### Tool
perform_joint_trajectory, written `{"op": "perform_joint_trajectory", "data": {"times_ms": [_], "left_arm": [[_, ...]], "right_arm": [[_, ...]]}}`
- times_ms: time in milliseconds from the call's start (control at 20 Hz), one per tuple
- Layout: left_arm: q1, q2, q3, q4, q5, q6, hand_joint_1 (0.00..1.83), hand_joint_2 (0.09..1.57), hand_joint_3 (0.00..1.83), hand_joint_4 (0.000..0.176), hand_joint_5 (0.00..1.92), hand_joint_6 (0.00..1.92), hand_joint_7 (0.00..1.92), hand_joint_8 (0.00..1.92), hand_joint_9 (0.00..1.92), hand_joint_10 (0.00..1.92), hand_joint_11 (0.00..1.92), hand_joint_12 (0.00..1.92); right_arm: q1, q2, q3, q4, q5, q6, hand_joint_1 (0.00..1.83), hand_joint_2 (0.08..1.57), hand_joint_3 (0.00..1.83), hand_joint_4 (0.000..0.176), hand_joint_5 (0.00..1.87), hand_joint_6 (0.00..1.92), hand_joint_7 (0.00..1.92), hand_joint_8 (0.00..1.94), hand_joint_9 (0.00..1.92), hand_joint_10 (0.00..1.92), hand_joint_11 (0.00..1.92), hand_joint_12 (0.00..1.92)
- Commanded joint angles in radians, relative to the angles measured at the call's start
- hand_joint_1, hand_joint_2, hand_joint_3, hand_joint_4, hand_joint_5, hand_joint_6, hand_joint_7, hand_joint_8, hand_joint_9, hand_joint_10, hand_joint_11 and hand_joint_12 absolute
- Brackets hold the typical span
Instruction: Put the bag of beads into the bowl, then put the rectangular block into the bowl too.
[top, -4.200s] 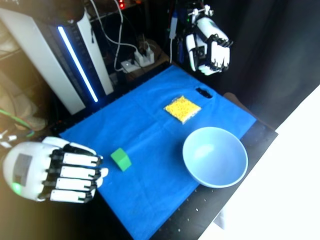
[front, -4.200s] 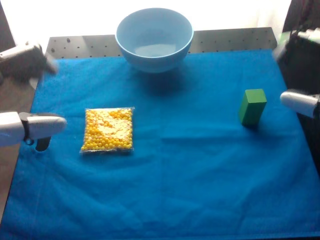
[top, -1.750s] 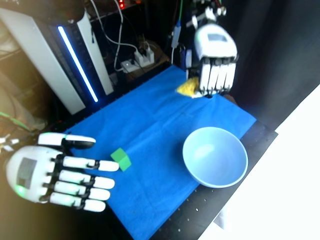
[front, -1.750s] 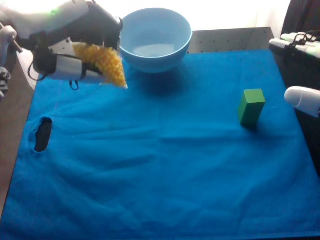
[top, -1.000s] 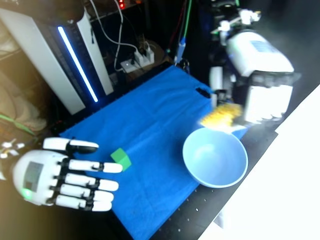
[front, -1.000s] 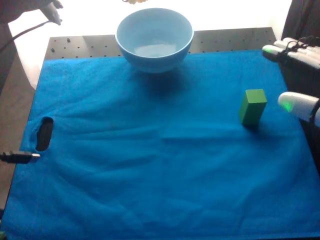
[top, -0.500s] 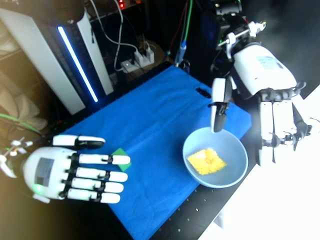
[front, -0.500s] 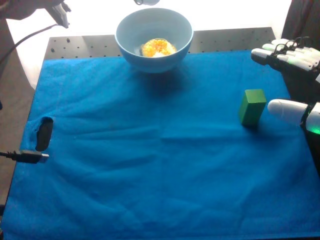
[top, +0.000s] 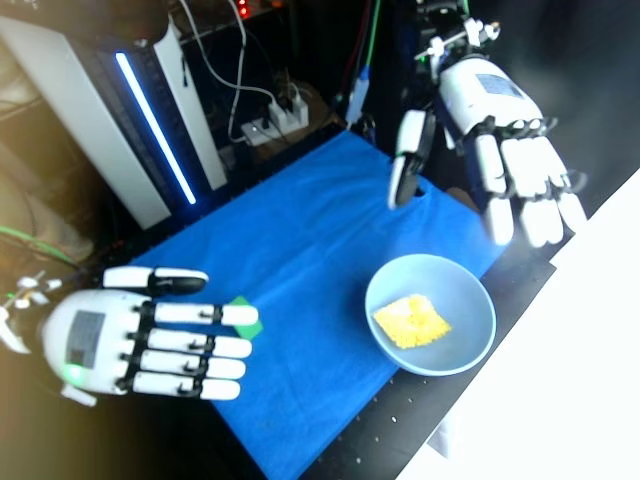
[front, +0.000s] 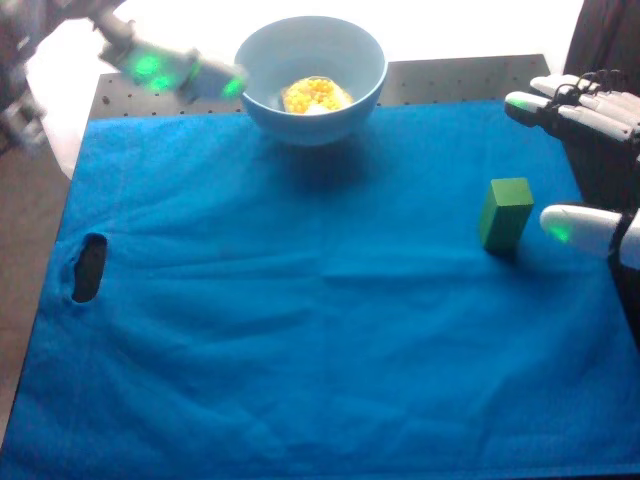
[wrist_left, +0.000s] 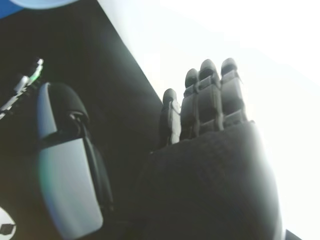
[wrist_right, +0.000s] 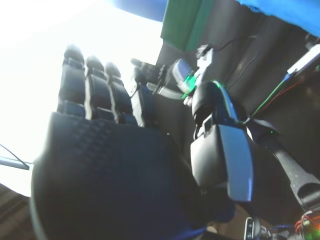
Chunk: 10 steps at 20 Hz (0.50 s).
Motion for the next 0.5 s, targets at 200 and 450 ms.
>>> {"op": "perform_joint_trajectory", "data": {"times_ms": [200,450], "left_arm": [[0.201,0.161,-0.188,-0.064,-0.359,-0.008,0.78,0.94,0.01,0.176,0.02,0.00,0.00,0.00,0.00,0.00,0.00,0.00],[0.457,0.257,-0.332,-0.181,-0.564,-0.013,0.67,0.94,0.01,0.159,0.00,0.00,0.00,0.00,0.00,0.00,0.00,0.00]], "right_arm": [[0.034,0.029,-0.011,-0.006,0.124,0.004,0.53,1.18,0.00,0.123,0.06,0.00,0.00,0.00,0.00,0.00,0.00,0.00],[0.097,0.027,0.013,-0.061,0.064,0.004,0.77,1.03,0.00,0.107,0.11,0.00,0.09,0.01,0.06,0.01,0.03,0.02]]}}
